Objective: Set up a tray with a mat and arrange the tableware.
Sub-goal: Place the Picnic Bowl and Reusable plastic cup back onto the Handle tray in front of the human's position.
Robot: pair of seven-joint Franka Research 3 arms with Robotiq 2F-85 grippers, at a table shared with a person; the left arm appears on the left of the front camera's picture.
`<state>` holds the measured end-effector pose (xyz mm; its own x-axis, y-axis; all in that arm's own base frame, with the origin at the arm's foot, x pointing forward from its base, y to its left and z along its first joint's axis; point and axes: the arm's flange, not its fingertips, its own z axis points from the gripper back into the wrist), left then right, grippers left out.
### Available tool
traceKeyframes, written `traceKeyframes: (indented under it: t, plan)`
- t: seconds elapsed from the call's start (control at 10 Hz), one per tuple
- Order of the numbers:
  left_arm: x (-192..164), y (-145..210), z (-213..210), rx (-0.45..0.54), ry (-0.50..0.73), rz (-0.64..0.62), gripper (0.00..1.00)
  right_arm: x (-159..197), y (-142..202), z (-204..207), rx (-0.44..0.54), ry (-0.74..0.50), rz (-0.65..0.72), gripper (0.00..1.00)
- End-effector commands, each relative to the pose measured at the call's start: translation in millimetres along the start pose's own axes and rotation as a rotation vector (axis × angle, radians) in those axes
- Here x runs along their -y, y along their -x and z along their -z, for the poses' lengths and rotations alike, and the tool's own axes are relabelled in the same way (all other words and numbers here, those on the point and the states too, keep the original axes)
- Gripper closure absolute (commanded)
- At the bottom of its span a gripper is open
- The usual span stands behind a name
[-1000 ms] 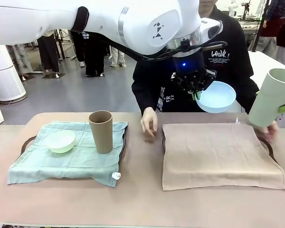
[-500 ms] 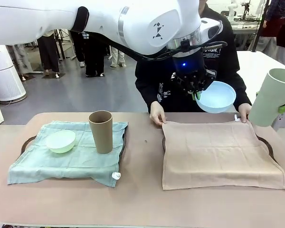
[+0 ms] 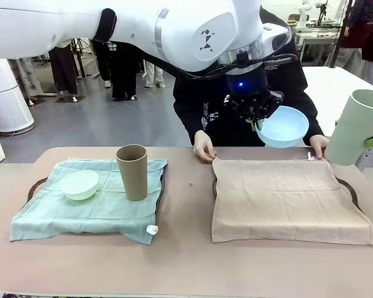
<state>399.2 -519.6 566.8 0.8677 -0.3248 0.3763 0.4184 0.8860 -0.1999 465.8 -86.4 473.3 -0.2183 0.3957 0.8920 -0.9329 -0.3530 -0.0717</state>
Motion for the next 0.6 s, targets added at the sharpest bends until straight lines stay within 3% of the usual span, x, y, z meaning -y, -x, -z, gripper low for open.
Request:
traceKeyframes:
  t: [0.0,0.5]
  plan:
    - [-0.3,0.2,-2.7,-0.002,-0.012,0.001,0.96,2.2,-2.6,-1.0,-0.003,0.002,0.012,1.00]
    - [-0.3,0.2,-2.7,-0.002,-0.012,0.001,0.96,2.2,-2.6,-1.0,-0.003,0.002,0.012,1.00]
